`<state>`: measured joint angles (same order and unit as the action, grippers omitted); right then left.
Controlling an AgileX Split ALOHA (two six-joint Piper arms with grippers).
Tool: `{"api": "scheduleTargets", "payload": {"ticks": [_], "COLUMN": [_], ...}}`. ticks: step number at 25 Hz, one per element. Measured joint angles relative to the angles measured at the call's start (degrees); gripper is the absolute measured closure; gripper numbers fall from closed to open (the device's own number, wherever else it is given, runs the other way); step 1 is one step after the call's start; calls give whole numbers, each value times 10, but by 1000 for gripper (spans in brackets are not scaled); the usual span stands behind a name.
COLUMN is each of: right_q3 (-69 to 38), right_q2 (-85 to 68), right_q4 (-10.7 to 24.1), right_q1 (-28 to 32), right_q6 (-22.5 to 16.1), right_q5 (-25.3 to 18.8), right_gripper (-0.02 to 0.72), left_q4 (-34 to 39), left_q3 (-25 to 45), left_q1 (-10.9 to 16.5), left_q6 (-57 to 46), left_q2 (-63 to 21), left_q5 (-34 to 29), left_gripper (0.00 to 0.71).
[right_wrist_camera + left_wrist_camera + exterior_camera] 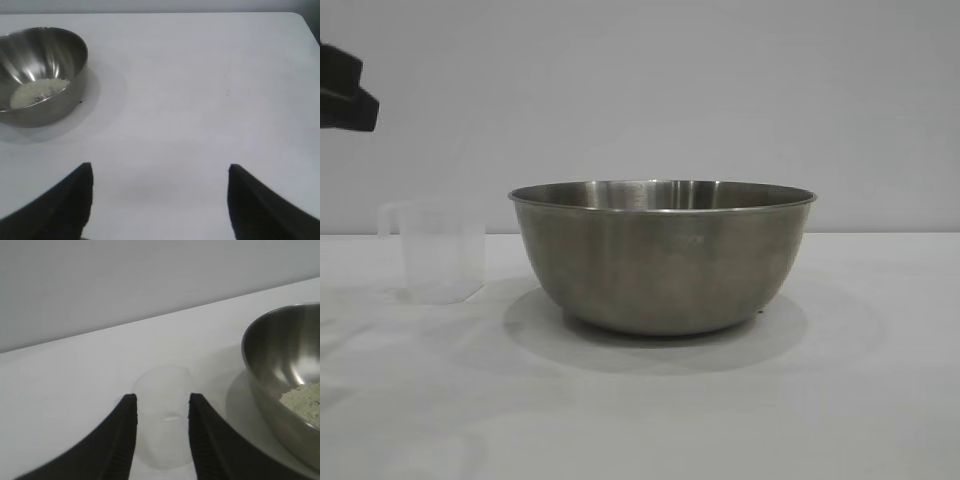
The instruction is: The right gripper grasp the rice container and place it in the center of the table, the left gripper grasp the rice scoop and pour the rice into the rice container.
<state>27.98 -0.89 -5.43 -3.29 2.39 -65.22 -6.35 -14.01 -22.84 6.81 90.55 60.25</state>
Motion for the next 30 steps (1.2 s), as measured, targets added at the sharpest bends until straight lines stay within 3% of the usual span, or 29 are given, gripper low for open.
{"api": "scheduleTargets", "payload": {"ticks": [12,17,26,30], "right_q3": [0,0,0,0], "right_q2": [0,0,0,0], "right_q4": [0,0,0,0], "right_q1": [0,0,0,0], "right_q6": [0,0,0,0], "right_q5": [0,0,0,0], "right_gripper": [225,225,225,225], "left_q4": [1,1,1,3], "left_q3": [3,-6,-116,-139], "left_q1": [0,0,0,0], "left_q6": [-1,-1,0,1], "left_q2": [-196,-305,-420,-468], "left_q5": [-278,-456,-804,-931], "left_gripper": [476,476,476,476]}}
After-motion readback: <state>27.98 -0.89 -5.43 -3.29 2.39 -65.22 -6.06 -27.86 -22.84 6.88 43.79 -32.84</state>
